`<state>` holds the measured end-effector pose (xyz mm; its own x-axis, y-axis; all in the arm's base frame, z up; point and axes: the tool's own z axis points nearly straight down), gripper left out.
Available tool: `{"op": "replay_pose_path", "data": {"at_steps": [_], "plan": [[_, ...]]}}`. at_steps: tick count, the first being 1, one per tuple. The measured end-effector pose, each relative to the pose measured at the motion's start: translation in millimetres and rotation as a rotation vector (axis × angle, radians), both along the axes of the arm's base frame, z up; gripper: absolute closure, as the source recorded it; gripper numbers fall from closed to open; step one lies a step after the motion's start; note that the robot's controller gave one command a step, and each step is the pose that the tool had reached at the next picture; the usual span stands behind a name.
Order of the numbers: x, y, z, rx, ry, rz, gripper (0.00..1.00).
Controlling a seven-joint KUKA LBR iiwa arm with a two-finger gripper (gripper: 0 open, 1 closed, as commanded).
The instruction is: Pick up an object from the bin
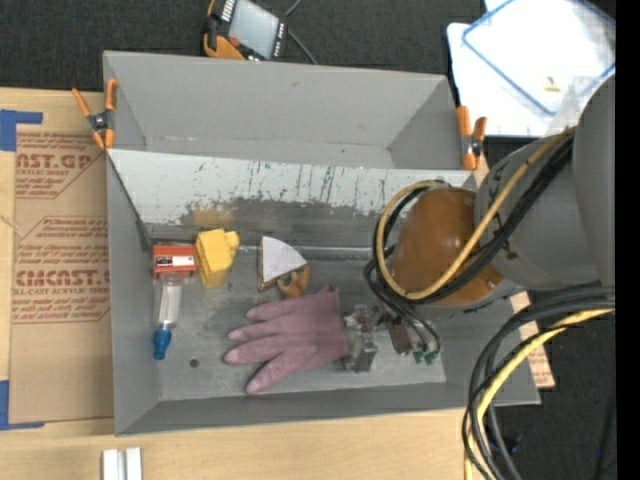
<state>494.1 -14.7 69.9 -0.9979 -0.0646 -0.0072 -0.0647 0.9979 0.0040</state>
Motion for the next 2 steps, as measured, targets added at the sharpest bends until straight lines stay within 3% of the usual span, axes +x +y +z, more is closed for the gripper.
{"op": "replay_pose_path", "data": {"at_steps": [1,2], "plan": [[1.5,46.8,-0.1,0.001,-0.001,0.107,0.00],[1.8,45.8,0.1,0.000,-0.001,0.105,0.00]]}}
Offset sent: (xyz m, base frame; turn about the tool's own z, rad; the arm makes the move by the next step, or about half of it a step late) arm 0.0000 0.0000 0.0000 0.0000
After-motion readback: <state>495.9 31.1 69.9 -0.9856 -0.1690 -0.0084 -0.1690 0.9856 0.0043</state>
